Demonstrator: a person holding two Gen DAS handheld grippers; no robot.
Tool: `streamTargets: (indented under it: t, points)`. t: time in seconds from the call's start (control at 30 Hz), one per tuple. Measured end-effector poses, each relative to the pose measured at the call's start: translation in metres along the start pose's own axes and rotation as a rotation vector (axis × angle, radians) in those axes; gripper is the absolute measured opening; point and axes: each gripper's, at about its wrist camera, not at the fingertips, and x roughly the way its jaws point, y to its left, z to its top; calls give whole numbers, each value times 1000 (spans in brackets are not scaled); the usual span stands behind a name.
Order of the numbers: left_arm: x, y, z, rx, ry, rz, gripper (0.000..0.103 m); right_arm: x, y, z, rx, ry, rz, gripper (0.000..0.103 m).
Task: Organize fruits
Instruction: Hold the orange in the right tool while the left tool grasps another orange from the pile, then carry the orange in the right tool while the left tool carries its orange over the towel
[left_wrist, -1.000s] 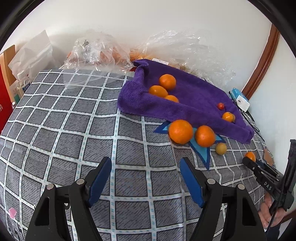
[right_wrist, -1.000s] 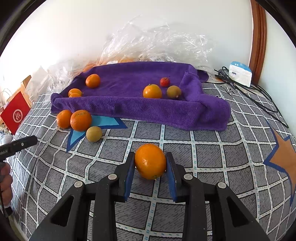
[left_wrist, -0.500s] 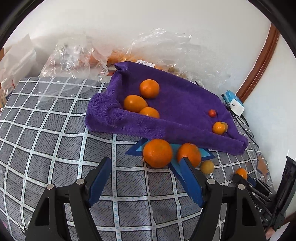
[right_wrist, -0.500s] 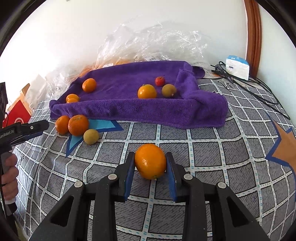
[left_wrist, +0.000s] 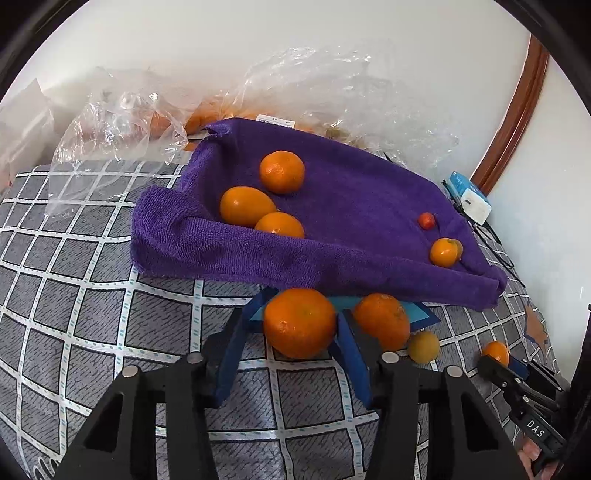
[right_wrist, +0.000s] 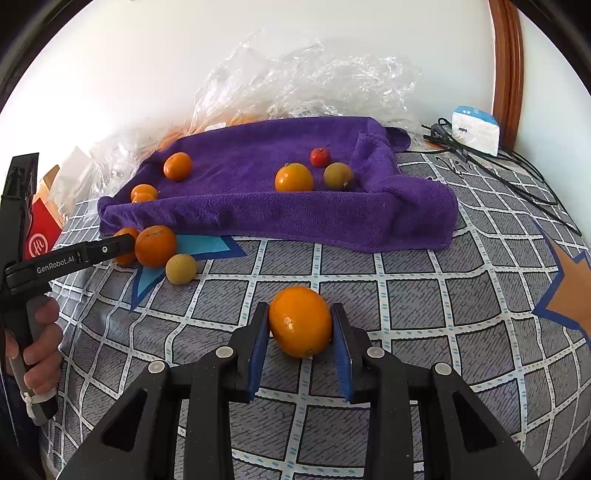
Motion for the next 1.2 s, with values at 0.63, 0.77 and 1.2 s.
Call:
streamTargets:
  t: [0.63,0.77,1.2]
  points:
    - [-30,9,0,-69,-168,54,38,1,0,1,-7,13,28,32]
    - [-33,8,0,-66,-188,53,38,-1,-5,0,21,4,40,32]
    - [-42,6,-1,-68,-221,54,38,-7,-21,3,111,-17,6,32]
